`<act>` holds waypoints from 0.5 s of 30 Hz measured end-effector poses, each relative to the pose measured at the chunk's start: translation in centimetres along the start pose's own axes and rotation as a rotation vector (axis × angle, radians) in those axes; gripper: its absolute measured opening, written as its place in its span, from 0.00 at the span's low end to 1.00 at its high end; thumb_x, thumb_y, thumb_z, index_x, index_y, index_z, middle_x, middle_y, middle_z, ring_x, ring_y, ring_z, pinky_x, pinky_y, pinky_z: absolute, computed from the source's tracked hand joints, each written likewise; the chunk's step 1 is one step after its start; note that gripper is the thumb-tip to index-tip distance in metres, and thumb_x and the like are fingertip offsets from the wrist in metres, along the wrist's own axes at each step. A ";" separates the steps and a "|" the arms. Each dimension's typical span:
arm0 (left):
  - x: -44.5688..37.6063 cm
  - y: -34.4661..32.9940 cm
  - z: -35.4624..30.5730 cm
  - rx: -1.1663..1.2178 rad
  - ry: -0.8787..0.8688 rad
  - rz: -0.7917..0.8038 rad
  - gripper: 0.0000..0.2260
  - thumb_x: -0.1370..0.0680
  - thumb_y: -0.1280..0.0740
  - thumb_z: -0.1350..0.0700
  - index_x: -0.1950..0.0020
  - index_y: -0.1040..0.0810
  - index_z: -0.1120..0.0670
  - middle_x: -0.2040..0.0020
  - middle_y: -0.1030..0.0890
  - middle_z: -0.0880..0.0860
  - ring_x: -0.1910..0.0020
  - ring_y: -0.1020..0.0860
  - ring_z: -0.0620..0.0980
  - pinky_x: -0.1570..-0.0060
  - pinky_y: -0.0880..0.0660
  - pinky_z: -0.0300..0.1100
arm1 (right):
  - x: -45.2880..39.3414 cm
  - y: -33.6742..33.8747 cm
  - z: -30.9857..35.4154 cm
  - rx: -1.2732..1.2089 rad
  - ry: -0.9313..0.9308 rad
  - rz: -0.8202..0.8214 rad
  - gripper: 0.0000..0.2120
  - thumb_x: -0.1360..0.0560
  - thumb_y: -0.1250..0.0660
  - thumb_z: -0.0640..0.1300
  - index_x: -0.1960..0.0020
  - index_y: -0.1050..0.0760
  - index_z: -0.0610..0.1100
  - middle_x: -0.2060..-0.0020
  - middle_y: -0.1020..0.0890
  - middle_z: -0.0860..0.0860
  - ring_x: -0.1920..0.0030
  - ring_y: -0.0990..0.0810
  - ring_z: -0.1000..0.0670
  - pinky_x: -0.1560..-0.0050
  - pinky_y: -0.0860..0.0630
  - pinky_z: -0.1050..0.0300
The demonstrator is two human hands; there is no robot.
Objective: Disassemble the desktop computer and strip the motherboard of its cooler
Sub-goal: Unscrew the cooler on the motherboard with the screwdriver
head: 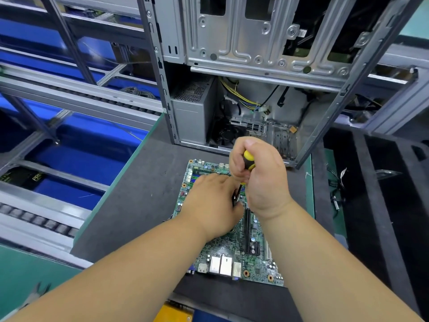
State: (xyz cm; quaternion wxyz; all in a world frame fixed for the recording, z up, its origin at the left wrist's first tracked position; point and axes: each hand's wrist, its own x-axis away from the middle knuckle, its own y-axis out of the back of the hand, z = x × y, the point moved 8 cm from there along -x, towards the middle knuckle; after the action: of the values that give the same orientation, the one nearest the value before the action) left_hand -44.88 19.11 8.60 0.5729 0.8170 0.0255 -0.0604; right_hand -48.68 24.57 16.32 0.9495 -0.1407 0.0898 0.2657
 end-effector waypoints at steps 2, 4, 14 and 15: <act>0.2 -0.1 0.0 -0.050 0.039 -0.009 0.14 0.26 0.40 0.42 0.47 0.28 0.49 0.50 0.24 0.48 0.46 0.28 0.52 0.44 0.36 0.44 | -0.3 0.1 -0.2 -0.041 -0.032 0.025 0.14 0.28 0.46 0.39 0.72 0.37 0.42 0.78 0.37 0.52 0.76 0.43 0.53 0.72 0.45 0.64; 0.3 -0.1 0.2 -0.079 0.086 0.006 0.18 0.26 0.41 0.39 0.45 0.30 0.50 0.48 0.27 0.49 0.45 0.30 0.52 0.41 0.36 0.46 | -0.4 1.1 -0.3 -0.091 -0.046 -0.008 0.13 0.29 0.45 0.38 0.72 0.40 0.42 0.78 0.38 0.53 0.77 0.43 0.53 0.73 0.45 0.65; 0.5 1.5 3.0 0.473 0.220 0.186 0.15 0.30 0.26 0.43 0.45 0.21 0.43 0.46 0.23 0.46 0.44 0.25 0.46 0.38 0.29 0.45 | -0.5 1.7 -0.5 -0.060 -0.040 0.003 0.14 0.29 0.46 0.38 0.73 0.37 0.46 0.78 0.37 0.53 0.76 0.43 0.52 0.72 0.44 0.64; 0.6 1.3 3.2 0.498 0.260 0.164 0.14 0.31 0.24 0.45 0.47 0.20 0.44 0.47 0.24 0.47 0.45 0.25 0.46 0.39 0.28 0.43 | -0.5 1.7 -0.5 -0.052 -0.042 0.003 0.14 0.29 0.46 0.38 0.73 0.37 0.46 0.78 0.37 0.53 0.76 0.43 0.52 0.72 0.44 0.64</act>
State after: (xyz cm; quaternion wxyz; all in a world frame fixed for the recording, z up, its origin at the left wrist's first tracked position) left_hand -44.39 15.66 8.67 0.3495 0.9327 0.0167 0.0869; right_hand -50.07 25.56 15.55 0.9468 -0.1596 0.0633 0.2721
